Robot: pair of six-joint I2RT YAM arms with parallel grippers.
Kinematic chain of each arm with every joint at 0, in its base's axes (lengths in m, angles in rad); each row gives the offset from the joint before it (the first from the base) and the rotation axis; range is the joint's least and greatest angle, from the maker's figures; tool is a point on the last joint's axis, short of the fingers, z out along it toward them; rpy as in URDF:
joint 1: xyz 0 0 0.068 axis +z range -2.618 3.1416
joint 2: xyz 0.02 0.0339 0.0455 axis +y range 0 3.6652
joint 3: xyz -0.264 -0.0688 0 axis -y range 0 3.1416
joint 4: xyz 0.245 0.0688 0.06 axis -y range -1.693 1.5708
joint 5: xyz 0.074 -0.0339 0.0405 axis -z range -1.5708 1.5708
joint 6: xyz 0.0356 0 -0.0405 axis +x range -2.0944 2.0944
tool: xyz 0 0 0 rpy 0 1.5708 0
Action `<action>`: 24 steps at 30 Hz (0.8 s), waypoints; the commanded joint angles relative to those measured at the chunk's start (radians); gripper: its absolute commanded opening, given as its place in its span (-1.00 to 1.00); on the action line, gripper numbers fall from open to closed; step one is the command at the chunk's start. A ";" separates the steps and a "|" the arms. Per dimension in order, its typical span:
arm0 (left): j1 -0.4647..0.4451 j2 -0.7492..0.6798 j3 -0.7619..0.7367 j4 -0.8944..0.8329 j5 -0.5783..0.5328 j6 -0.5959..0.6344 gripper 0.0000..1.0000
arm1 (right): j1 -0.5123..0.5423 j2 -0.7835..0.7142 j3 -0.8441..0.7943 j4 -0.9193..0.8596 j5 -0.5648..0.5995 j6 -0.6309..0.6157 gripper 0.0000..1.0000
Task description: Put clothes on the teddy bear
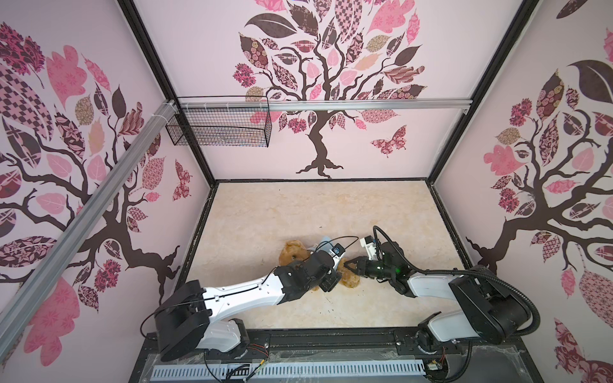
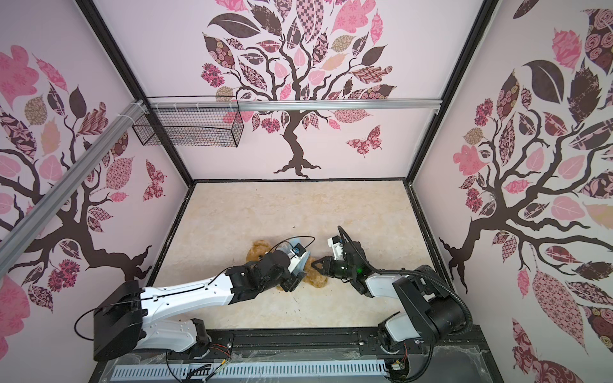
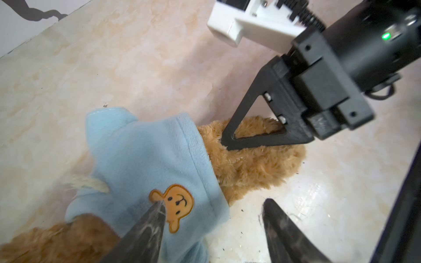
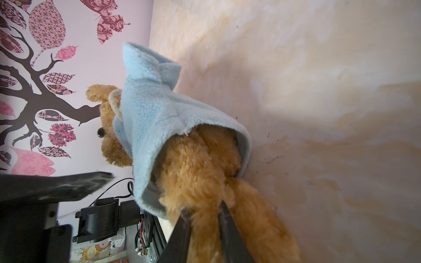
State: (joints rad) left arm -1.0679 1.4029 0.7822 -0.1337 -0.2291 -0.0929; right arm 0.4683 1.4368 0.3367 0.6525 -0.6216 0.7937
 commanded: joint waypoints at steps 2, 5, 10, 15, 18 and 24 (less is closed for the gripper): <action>-0.007 0.097 0.017 0.052 -0.101 0.022 0.44 | -0.012 0.035 0.035 -0.055 -0.025 -0.023 -0.57; -0.007 0.135 0.032 0.035 -0.158 0.034 0.45 | -0.018 0.052 0.048 -0.069 -0.039 -0.038 -0.57; -0.007 0.176 0.031 0.045 -0.203 0.042 0.33 | -0.017 0.073 0.047 -0.035 -0.059 -0.022 -0.56; -0.007 0.181 0.028 0.052 -0.238 0.028 0.00 | -0.018 0.064 0.050 -0.062 -0.047 -0.042 -0.56; -0.007 0.161 0.016 0.079 -0.240 0.035 -0.23 | -0.017 0.053 0.042 -0.060 -0.041 -0.039 -0.56; 0.010 0.122 0.001 0.112 -0.210 0.075 -0.69 | -0.003 -0.026 -0.022 -0.014 -0.013 0.015 -0.50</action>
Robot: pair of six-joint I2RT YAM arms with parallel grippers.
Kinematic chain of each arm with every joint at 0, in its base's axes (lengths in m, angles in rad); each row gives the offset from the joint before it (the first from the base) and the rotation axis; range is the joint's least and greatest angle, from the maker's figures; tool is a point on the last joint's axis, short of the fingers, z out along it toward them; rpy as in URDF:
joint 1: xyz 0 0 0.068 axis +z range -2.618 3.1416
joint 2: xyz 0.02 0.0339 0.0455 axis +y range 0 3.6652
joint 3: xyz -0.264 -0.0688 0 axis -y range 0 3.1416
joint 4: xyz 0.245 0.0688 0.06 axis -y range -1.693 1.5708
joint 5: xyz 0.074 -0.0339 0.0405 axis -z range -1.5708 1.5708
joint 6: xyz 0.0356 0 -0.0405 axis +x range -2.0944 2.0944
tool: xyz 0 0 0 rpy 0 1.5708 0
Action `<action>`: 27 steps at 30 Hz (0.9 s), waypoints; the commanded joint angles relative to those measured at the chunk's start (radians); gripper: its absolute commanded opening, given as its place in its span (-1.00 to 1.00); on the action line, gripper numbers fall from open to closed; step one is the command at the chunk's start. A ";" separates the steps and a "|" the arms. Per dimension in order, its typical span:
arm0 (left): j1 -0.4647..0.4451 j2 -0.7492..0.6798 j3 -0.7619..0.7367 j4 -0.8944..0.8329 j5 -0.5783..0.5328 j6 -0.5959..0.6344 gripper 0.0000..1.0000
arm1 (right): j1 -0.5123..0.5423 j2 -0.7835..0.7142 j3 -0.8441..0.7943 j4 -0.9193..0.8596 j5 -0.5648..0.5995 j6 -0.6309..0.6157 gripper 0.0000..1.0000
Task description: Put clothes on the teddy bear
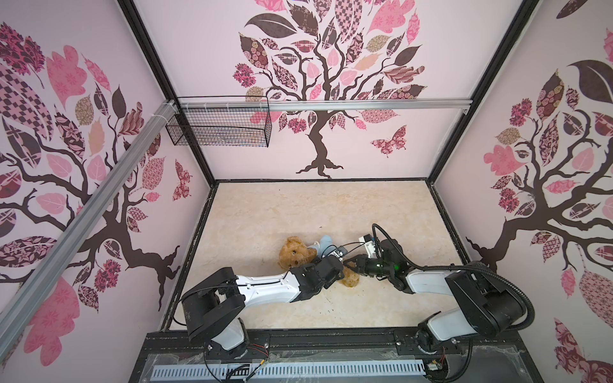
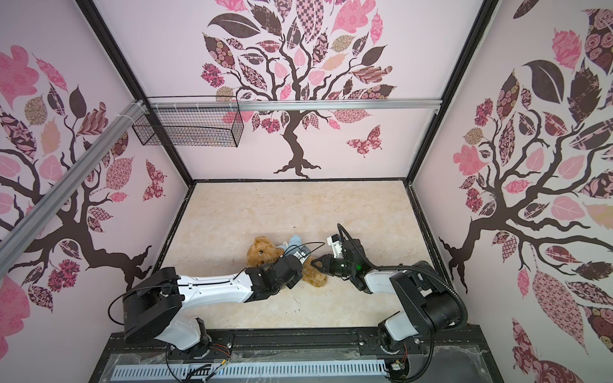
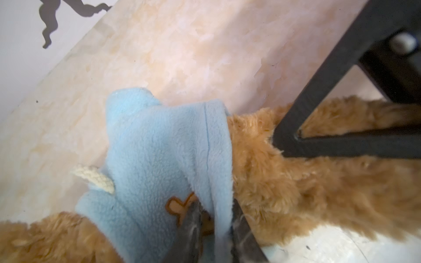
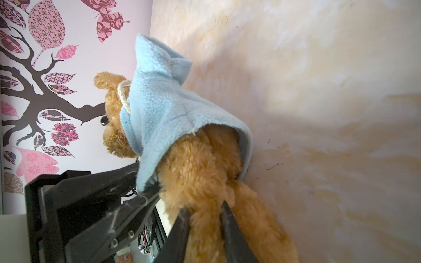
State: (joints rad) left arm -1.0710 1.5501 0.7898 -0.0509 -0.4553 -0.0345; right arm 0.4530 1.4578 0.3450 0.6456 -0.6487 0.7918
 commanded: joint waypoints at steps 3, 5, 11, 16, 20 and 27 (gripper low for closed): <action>0.034 -0.059 -0.026 0.041 0.068 0.029 -0.87 | 0.063 -0.104 -0.067 0.006 0.072 0.038 -0.45; 0.050 -0.092 -0.046 0.051 0.115 0.038 -1.00 | 0.117 -0.148 -0.091 0.027 0.123 0.049 -0.41; 0.097 -0.205 -0.100 0.047 0.270 0.070 -1.00 | 0.193 -0.349 -0.116 -0.076 0.290 -0.123 -0.07; 0.115 -0.242 -0.110 0.048 0.315 0.035 -1.00 | 0.199 -0.474 -0.116 -0.146 0.408 -0.371 0.16; 0.117 -0.219 -0.088 0.020 0.338 -0.003 -1.00 | 0.213 -0.493 -0.131 -0.122 0.450 -0.450 0.33; 0.117 -0.196 -0.069 0.014 0.392 -0.065 -1.00 | 0.278 -0.438 -0.126 -0.101 0.568 -0.496 0.58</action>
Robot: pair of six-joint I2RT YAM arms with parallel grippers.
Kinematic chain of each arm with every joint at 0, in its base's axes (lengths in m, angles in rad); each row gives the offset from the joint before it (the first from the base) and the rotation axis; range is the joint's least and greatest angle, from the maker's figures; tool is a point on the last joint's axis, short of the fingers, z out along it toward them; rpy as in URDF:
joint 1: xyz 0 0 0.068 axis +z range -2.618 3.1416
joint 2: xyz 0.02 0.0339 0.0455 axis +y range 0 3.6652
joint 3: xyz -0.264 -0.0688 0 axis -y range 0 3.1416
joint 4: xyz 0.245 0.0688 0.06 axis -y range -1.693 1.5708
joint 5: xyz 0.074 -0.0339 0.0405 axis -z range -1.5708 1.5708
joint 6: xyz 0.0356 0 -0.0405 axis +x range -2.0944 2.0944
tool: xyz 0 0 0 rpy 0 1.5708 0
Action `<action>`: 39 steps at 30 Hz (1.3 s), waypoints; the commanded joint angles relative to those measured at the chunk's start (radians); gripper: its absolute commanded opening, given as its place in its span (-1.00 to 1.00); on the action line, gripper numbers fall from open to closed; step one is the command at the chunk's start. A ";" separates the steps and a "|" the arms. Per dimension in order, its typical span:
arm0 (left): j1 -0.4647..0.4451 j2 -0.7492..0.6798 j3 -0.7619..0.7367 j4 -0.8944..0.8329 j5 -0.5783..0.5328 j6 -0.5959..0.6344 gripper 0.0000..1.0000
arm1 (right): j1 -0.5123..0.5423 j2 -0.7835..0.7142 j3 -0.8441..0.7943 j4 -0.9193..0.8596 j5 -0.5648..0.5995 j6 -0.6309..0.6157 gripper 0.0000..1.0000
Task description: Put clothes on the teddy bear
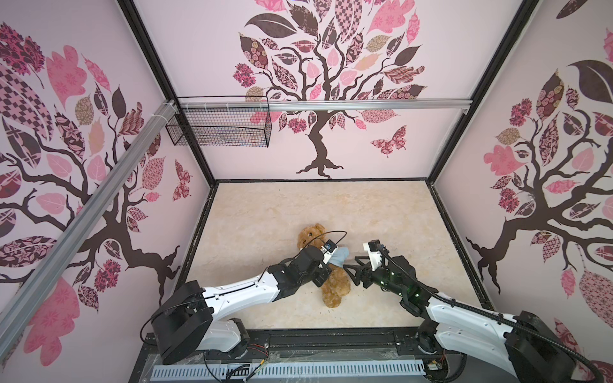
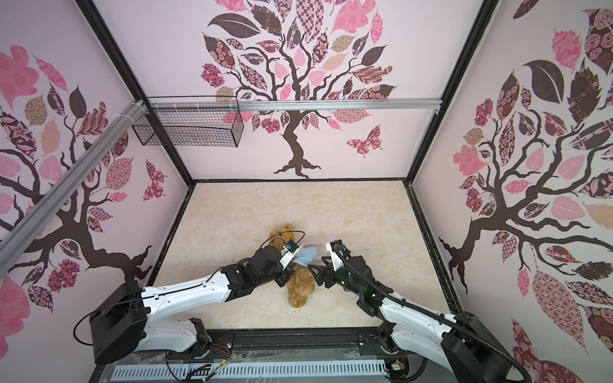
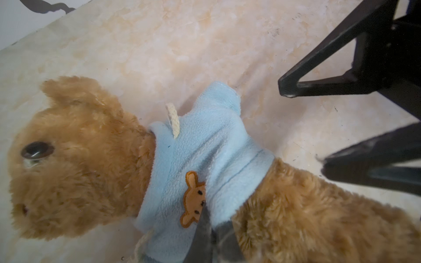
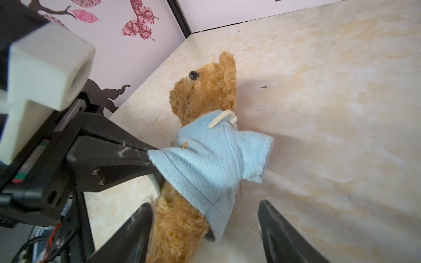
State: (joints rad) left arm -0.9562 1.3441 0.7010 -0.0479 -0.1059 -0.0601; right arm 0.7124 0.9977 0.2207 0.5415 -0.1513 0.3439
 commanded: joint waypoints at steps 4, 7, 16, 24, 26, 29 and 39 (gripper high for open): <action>0.002 0.020 0.023 0.010 0.058 -0.041 -1.00 | 0.057 0.089 -0.004 0.074 0.082 -0.066 0.66; 0.002 0.023 0.026 0.011 0.069 -0.038 -1.00 | 0.063 0.159 0.015 0.100 0.081 -0.084 0.67; 0.000 0.022 0.041 0.016 0.132 -0.042 -1.00 | 0.072 0.320 0.046 0.242 0.098 -0.111 0.66; 0.001 0.023 0.049 0.022 0.182 -0.027 -1.00 | 0.074 0.419 0.039 0.468 0.122 -0.082 0.64; 0.001 0.022 0.056 0.023 0.195 -0.026 -1.00 | 0.073 0.456 0.029 0.543 0.141 -0.082 0.62; 0.001 0.011 0.068 0.015 0.207 -0.019 -1.00 | 0.073 0.493 0.013 0.633 0.176 -0.076 0.58; 0.003 -0.014 0.104 -0.031 0.252 0.018 -1.00 | 0.073 0.547 0.015 0.708 0.217 -0.091 0.44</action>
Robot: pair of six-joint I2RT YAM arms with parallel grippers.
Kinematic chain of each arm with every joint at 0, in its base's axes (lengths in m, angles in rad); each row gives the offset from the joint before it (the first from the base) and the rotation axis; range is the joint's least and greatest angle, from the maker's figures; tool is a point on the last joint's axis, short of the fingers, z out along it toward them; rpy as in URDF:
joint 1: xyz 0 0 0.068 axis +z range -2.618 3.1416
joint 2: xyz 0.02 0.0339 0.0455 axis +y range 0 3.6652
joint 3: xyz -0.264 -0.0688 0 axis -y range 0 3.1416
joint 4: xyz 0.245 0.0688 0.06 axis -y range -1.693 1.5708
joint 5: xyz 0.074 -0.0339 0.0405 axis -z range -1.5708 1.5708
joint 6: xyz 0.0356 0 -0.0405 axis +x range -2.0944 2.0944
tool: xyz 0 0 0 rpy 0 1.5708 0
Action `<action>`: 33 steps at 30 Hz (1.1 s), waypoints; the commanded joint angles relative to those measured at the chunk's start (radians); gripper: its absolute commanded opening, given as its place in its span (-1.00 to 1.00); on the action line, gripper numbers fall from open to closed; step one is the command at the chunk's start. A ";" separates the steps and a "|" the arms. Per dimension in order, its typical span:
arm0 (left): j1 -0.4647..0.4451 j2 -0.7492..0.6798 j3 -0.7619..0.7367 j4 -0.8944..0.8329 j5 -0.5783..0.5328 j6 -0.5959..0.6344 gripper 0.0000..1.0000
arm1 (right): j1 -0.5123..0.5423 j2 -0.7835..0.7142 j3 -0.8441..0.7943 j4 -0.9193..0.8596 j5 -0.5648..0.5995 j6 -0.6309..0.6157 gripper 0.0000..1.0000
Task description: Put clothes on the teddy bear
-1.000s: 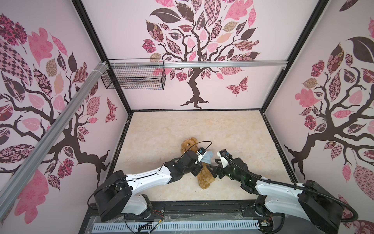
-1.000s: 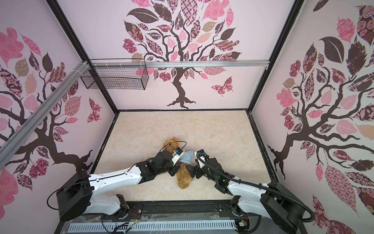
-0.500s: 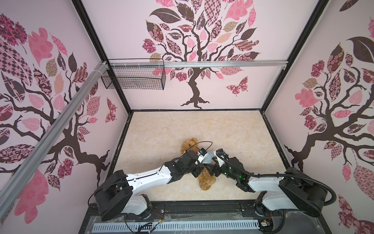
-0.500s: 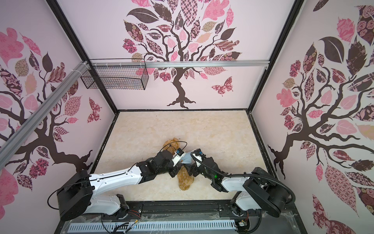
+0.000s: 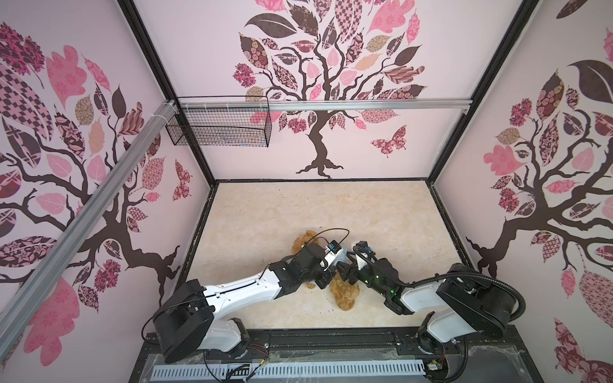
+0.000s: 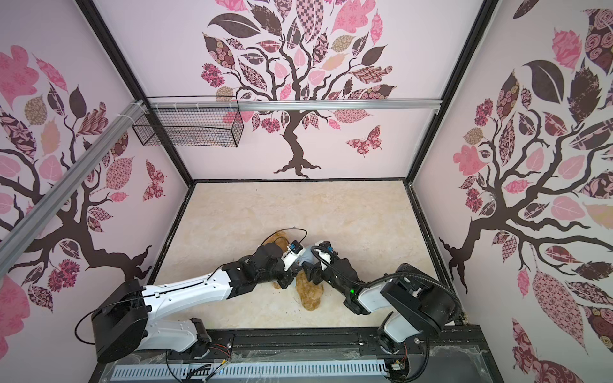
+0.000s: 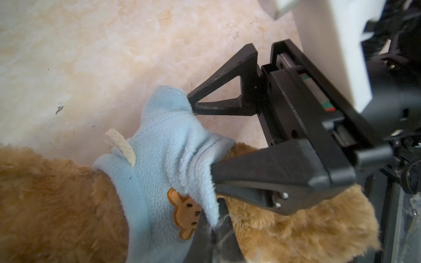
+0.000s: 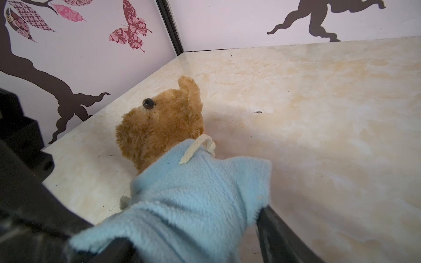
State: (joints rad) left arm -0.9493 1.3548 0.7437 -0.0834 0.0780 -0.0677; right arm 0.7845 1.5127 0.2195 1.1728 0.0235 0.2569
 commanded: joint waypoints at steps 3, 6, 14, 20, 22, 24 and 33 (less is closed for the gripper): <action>-0.005 -0.027 0.062 0.007 0.092 0.023 -1.00 | 0.000 0.072 0.020 0.108 0.097 0.028 0.42; -0.005 -0.030 0.062 -0.002 0.106 0.026 -1.00 | 0.000 0.110 0.011 0.189 0.133 0.043 0.35; -0.004 -0.033 0.065 -0.006 0.079 0.028 -1.00 | 0.001 0.112 0.005 0.204 0.146 0.079 0.18; -0.004 -0.017 0.092 0.006 0.097 0.026 -1.00 | 0.001 0.112 0.000 0.203 0.096 0.064 0.25; -0.005 -0.010 0.097 0.008 0.118 0.021 -1.00 | 0.000 0.117 0.004 0.209 0.119 0.071 0.26; -0.005 -0.010 0.089 0.011 0.135 0.017 -1.00 | -0.002 0.117 0.006 0.206 0.153 0.088 0.25; -0.005 -0.031 0.015 0.023 0.157 -0.008 -1.00 | -0.108 0.125 0.007 0.217 0.113 0.265 0.00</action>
State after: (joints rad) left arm -0.9390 1.3544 0.7712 -0.0742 0.1452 -0.0631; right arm 0.7280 1.6222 0.2195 1.3342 0.0727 0.4309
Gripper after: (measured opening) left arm 0.048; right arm 0.512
